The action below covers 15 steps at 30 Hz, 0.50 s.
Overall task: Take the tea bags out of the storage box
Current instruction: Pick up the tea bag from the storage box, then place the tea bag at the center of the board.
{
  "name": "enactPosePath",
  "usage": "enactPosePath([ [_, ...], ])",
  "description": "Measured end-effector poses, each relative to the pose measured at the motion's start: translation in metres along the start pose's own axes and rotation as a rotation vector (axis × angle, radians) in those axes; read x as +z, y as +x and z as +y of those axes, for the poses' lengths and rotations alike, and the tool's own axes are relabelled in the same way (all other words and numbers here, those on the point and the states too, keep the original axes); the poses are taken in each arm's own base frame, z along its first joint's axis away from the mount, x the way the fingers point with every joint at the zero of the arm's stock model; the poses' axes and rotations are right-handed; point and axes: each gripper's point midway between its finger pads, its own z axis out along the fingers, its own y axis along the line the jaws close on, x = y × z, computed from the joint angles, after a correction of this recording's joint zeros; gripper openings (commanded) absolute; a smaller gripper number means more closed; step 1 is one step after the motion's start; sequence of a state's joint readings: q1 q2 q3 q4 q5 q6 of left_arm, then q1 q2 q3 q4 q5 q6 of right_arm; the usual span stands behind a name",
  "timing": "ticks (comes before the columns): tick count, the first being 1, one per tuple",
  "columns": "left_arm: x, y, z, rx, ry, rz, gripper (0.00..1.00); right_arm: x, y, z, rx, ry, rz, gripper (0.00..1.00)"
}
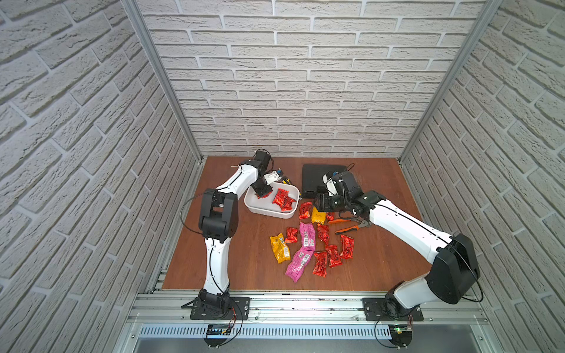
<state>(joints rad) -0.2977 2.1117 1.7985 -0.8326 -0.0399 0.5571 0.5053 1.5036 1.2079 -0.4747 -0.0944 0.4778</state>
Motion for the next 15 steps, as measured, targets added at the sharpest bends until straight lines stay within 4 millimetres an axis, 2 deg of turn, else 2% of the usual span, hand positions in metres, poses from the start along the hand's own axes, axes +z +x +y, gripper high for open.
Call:
enactPosePath([
  [5,-0.064,-0.008,-0.003,-0.066,-0.05,-0.109,0.0,-0.006,0.0,0.008,0.017,-0.046,-0.008,0.63],
  [7,-0.095,-0.009,-0.007,-0.107,-0.069,-0.166,0.0,-0.008,0.0,0.011,0.024,-0.062,-0.012,0.62],
  [10,-0.131,-0.004,-0.02,-0.198,-0.067,-0.242,0.0,-0.009,0.002,0.018,0.028,-0.089,-0.013,0.62],
  [15,-0.155,0.027,-0.06,-0.375,-0.014,-0.282,0.0,-0.009,0.008,0.029,0.027,-0.111,-0.005,0.6],
])
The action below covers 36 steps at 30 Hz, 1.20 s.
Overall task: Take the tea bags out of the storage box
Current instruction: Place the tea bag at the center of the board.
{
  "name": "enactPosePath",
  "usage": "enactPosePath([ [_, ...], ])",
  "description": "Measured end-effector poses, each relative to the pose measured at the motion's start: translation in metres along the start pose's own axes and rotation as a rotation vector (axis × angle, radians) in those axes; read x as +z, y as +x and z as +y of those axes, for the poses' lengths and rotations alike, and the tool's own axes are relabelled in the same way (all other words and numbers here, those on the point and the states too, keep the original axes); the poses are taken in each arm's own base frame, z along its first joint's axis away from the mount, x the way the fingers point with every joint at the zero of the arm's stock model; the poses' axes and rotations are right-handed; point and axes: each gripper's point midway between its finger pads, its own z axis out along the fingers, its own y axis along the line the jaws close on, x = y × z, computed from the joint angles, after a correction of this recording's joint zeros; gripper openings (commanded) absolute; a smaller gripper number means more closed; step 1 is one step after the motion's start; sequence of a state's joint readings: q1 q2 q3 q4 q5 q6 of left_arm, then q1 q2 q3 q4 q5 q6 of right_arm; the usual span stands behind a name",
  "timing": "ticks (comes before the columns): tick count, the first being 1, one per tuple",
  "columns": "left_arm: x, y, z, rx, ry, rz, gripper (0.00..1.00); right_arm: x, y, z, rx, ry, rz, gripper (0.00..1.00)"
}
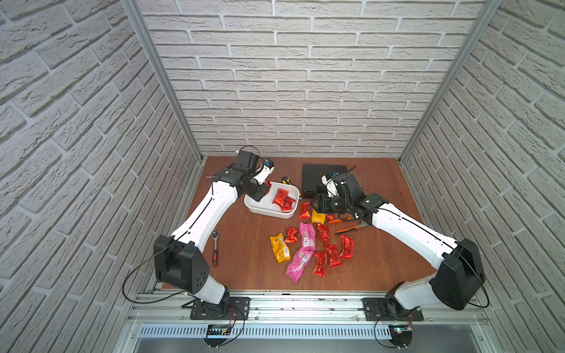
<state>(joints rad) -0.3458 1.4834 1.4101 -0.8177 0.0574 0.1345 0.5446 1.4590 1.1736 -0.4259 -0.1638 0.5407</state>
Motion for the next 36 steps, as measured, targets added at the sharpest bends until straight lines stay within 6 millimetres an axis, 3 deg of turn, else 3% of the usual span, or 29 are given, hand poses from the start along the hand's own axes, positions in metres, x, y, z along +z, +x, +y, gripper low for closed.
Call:
enactPosePath([
  [7,-0.016,0.06,-0.033,-0.351,0.034,0.032,0.0,0.01,0.015,0.017,0.004,-0.013,0.042,0.58],
  [12,-0.001,0.113,-0.061,-0.537,0.039,0.131,0.0,0.026,0.024,0.021,0.019,0.009,0.079,0.58],
  [17,0.014,0.145,-0.077,-0.58,0.0,0.22,0.0,0.03,0.029,0.027,0.022,0.016,0.101,0.58],
  [20,0.025,0.151,-0.083,-0.585,-0.012,0.241,0.0,0.029,0.026,0.032,0.02,0.009,0.096,0.58],
  [24,0.048,0.16,-0.094,-0.607,0.012,0.297,0.13,0.028,0.02,0.036,0.018,0.004,0.084,0.58],
  [28,0.061,0.164,-0.1,-0.627,0.028,0.334,0.4,0.029,0.02,0.034,0.016,0.017,0.086,0.58],
  [33,0.056,0.157,-0.097,-0.616,0.022,0.324,0.62,0.032,0.017,0.034,0.006,0.032,0.094,0.59],
  [36,0.04,0.131,-0.088,-0.626,0.019,0.236,0.64,0.035,0.011,0.036,-0.004,0.037,0.095,0.59],
])
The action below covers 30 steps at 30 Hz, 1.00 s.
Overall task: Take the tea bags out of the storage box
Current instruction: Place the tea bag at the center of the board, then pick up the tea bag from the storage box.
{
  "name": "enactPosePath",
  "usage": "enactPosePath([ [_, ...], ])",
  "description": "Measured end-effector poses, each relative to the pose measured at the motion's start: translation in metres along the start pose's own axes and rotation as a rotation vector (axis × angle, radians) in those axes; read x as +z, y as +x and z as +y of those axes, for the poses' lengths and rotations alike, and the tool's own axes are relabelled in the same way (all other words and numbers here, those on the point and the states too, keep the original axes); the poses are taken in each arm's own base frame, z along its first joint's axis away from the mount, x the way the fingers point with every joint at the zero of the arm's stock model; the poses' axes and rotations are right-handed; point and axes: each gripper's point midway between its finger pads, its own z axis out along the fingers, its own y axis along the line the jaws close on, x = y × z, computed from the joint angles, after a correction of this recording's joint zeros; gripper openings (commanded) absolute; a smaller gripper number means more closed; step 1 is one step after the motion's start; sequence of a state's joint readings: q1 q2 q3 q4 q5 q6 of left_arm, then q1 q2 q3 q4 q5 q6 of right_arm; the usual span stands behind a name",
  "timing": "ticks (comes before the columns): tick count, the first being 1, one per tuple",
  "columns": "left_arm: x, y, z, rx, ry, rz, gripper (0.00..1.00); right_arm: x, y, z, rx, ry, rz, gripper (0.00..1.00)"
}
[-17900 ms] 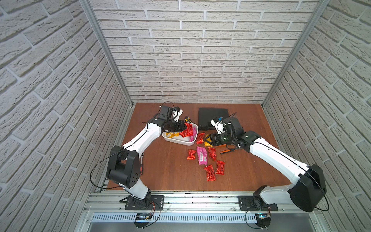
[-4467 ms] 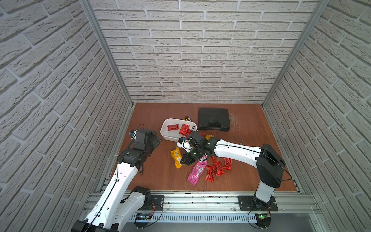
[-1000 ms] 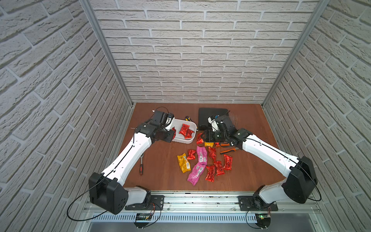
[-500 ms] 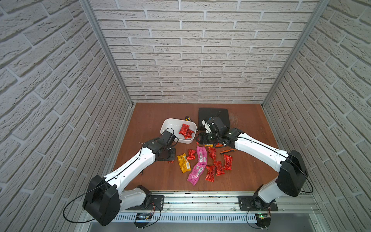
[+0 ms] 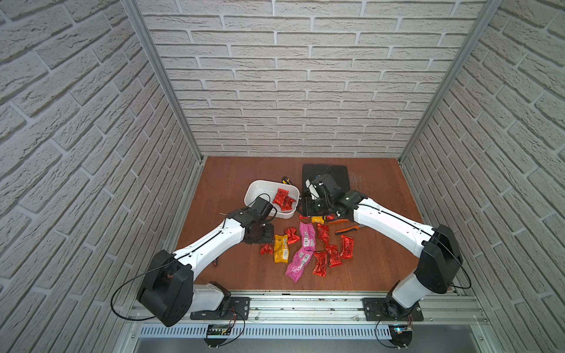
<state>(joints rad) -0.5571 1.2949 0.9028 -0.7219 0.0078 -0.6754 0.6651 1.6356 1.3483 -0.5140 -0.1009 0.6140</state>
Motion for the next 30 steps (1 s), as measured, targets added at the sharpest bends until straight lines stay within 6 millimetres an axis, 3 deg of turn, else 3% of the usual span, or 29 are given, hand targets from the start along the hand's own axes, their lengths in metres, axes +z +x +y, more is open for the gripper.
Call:
enactPosePath([
  [7,-0.063,-0.071,-0.002,-0.119,0.097,-0.258,0.66,0.022,-0.028,0.012,0.001,0.022,-0.006,0.58],
  [12,-0.071,-0.098,0.008,-0.173,0.158,-0.304,0.66,0.045,-0.045,0.011,0.022,0.093,0.015,0.57],
  [15,-0.063,-0.118,0.022,-0.212,0.16,-0.295,0.65,0.062,-0.057,0.012,0.051,0.118,0.009,0.56],
  [24,-0.063,-0.132,0.057,-0.302,0.127,-0.319,0.64,0.124,-0.06,0.003,0.148,0.222,0.049,0.53],
  [30,-0.061,-0.131,0.069,-0.346,0.109,-0.319,0.63,0.139,-0.053,-0.008,0.154,0.306,0.065,0.5],
])
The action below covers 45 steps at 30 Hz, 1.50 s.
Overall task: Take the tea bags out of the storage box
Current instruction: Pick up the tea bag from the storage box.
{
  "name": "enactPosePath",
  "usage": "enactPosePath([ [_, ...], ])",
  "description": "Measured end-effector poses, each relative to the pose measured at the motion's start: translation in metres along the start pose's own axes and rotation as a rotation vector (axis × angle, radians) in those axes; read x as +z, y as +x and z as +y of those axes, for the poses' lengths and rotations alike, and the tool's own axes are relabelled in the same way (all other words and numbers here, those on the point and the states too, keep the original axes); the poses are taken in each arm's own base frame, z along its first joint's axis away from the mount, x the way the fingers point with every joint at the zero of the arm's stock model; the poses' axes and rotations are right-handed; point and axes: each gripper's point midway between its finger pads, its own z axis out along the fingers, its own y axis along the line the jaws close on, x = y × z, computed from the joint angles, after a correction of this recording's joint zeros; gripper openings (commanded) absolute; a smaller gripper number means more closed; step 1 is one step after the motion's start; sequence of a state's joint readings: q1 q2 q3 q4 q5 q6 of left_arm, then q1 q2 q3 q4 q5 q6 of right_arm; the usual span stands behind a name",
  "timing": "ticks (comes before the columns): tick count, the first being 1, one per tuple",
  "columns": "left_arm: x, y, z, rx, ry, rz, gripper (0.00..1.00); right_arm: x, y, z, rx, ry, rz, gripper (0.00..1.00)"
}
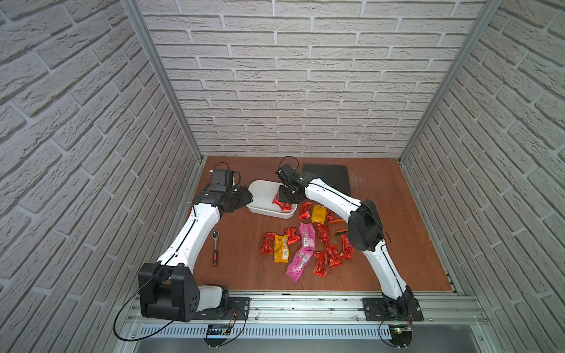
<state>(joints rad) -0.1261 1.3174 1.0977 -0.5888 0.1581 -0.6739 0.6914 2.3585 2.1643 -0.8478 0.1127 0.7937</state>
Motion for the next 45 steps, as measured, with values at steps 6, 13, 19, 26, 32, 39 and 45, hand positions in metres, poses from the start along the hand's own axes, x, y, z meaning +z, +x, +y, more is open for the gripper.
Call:
enactPosePath([
  [6,0.0,-0.001,0.002,-0.006,-0.003,-0.002,0.63,0.01,0.0,-0.002,0.01,0.023,0.0,0.42],
  [13,0.002,-0.001,0.004,-0.01,-0.009,0.004,0.62,0.029,0.006,-0.003,0.014,0.04,0.023,0.35],
  [19,0.003,0.0,0.005,-0.011,-0.011,0.007,0.62,0.029,0.005,-0.004,0.015,0.047,0.022,0.26],
  [26,0.003,0.0,0.005,-0.014,-0.011,0.007,0.61,0.028,0.007,-0.002,0.012,0.033,0.033,0.02],
  [32,0.001,-0.002,0.005,-0.021,-0.013,-0.003,0.61,0.028,0.008,-0.001,0.001,0.026,0.038,0.02],
  [39,-0.006,-0.005,0.003,-0.023,-0.007,-0.024,0.61,0.001,0.0,0.007,-0.007,-0.016,0.019,0.03],
  [45,-0.006,-0.004,-0.001,-0.007,0.013,-0.02,0.6,-0.077,-0.013,0.009,-0.007,-0.104,-0.064,0.02],
])
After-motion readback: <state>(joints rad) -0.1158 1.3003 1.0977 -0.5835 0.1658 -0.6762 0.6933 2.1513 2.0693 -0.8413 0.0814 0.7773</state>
